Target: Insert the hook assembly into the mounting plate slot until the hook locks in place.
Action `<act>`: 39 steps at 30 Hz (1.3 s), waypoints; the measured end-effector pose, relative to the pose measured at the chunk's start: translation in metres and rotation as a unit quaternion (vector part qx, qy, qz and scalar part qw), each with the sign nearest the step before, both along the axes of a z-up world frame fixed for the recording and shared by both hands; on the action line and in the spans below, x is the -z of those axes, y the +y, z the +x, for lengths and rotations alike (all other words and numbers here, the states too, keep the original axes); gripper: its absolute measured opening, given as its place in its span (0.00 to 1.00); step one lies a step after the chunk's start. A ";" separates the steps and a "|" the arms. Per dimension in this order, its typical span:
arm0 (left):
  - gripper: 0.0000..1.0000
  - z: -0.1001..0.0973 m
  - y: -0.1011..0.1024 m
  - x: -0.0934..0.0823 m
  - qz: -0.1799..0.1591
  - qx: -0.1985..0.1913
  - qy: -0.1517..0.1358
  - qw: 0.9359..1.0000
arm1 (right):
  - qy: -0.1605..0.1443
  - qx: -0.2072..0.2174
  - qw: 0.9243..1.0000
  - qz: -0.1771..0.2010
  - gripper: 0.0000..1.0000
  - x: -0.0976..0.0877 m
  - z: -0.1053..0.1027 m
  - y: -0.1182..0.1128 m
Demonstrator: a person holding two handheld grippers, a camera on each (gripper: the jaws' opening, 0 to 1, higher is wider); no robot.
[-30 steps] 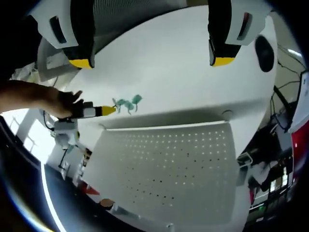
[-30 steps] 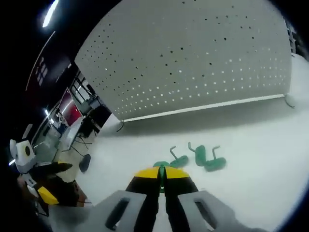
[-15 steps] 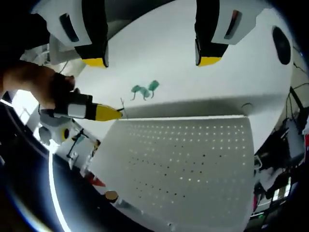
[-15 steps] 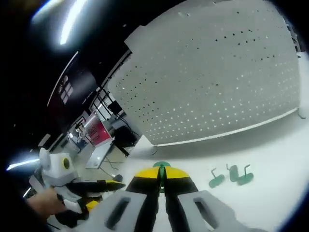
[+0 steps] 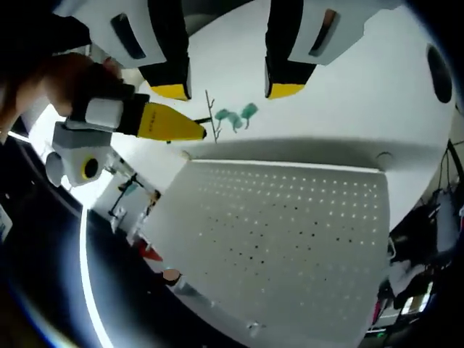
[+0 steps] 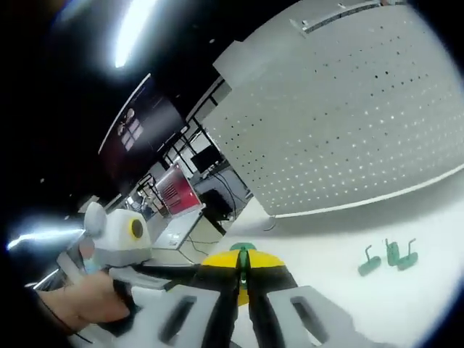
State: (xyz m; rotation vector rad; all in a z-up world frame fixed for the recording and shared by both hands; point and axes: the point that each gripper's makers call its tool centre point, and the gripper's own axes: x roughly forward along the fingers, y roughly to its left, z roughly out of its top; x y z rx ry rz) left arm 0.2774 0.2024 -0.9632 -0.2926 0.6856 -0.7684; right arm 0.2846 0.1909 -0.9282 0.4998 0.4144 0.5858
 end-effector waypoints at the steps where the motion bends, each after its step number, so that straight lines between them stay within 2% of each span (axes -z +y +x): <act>1: 0.34 0.000 0.000 -0.001 -0.004 -0.002 -0.001 1.000 | -0.005 -0.002 1.000 -0.001 0.00 -0.001 0.000 0.001; 7: 0.17 -0.002 0.001 -0.009 -0.039 -0.014 0.005 0.999 | -0.021 -0.012 1.000 -0.008 0.00 -0.005 -0.003 0.008; 12: 0.12 -0.005 0.000 -0.011 -0.044 -0.019 0.008 0.999 | -0.043 -0.019 0.999 -0.013 0.00 -0.011 -0.005 0.012; 15: 0.09 -0.008 -0.002 -0.013 -0.060 -0.020 0.015 0.998 | -0.057 -0.020 0.998 -0.017 0.00 -0.015 -0.008 0.014; 19: 0.05 -0.009 -0.002 -0.016 -0.069 -0.022 0.012 0.997 | -0.061 -0.026 0.998 -0.022 0.00 -0.016 -0.009 0.019; 24: 0.03 -0.009 -0.001 -0.016 -0.066 -0.024 0.009 0.997 | -0.063 -0.028 0.997 -0.027 0.00 -0.016 -0.010 0.020; 31: 0.01 -0.008 0.003 -0.016 -0.056 -0.022 -0.005 0.998 | -0.049 -0.034 0.998 -0.033 0.00 -0.016 -0.011 0.022; 33: 0.01 -0.006 0.006 -0.017 -0.054 -0.028 -0.008 0.998 | -0.043 -0.044 0.998 -0.032 0.03 -0.018 -0.011 0.024; 35: 0.01 -0.003 0.011 -0.019 -0.048 -0.036 -0.019 0.998 | -0.042 -0.048 0.998 -0.012 0.11 -0.027 -0.013 0.026; 39: 0.01 0.002 0.021 -0.023 -0.030 -0.044 -0.045 0.998 | -0.027 -0.084 0.996 -0.021 0.13 -0.028 -0.020 0.036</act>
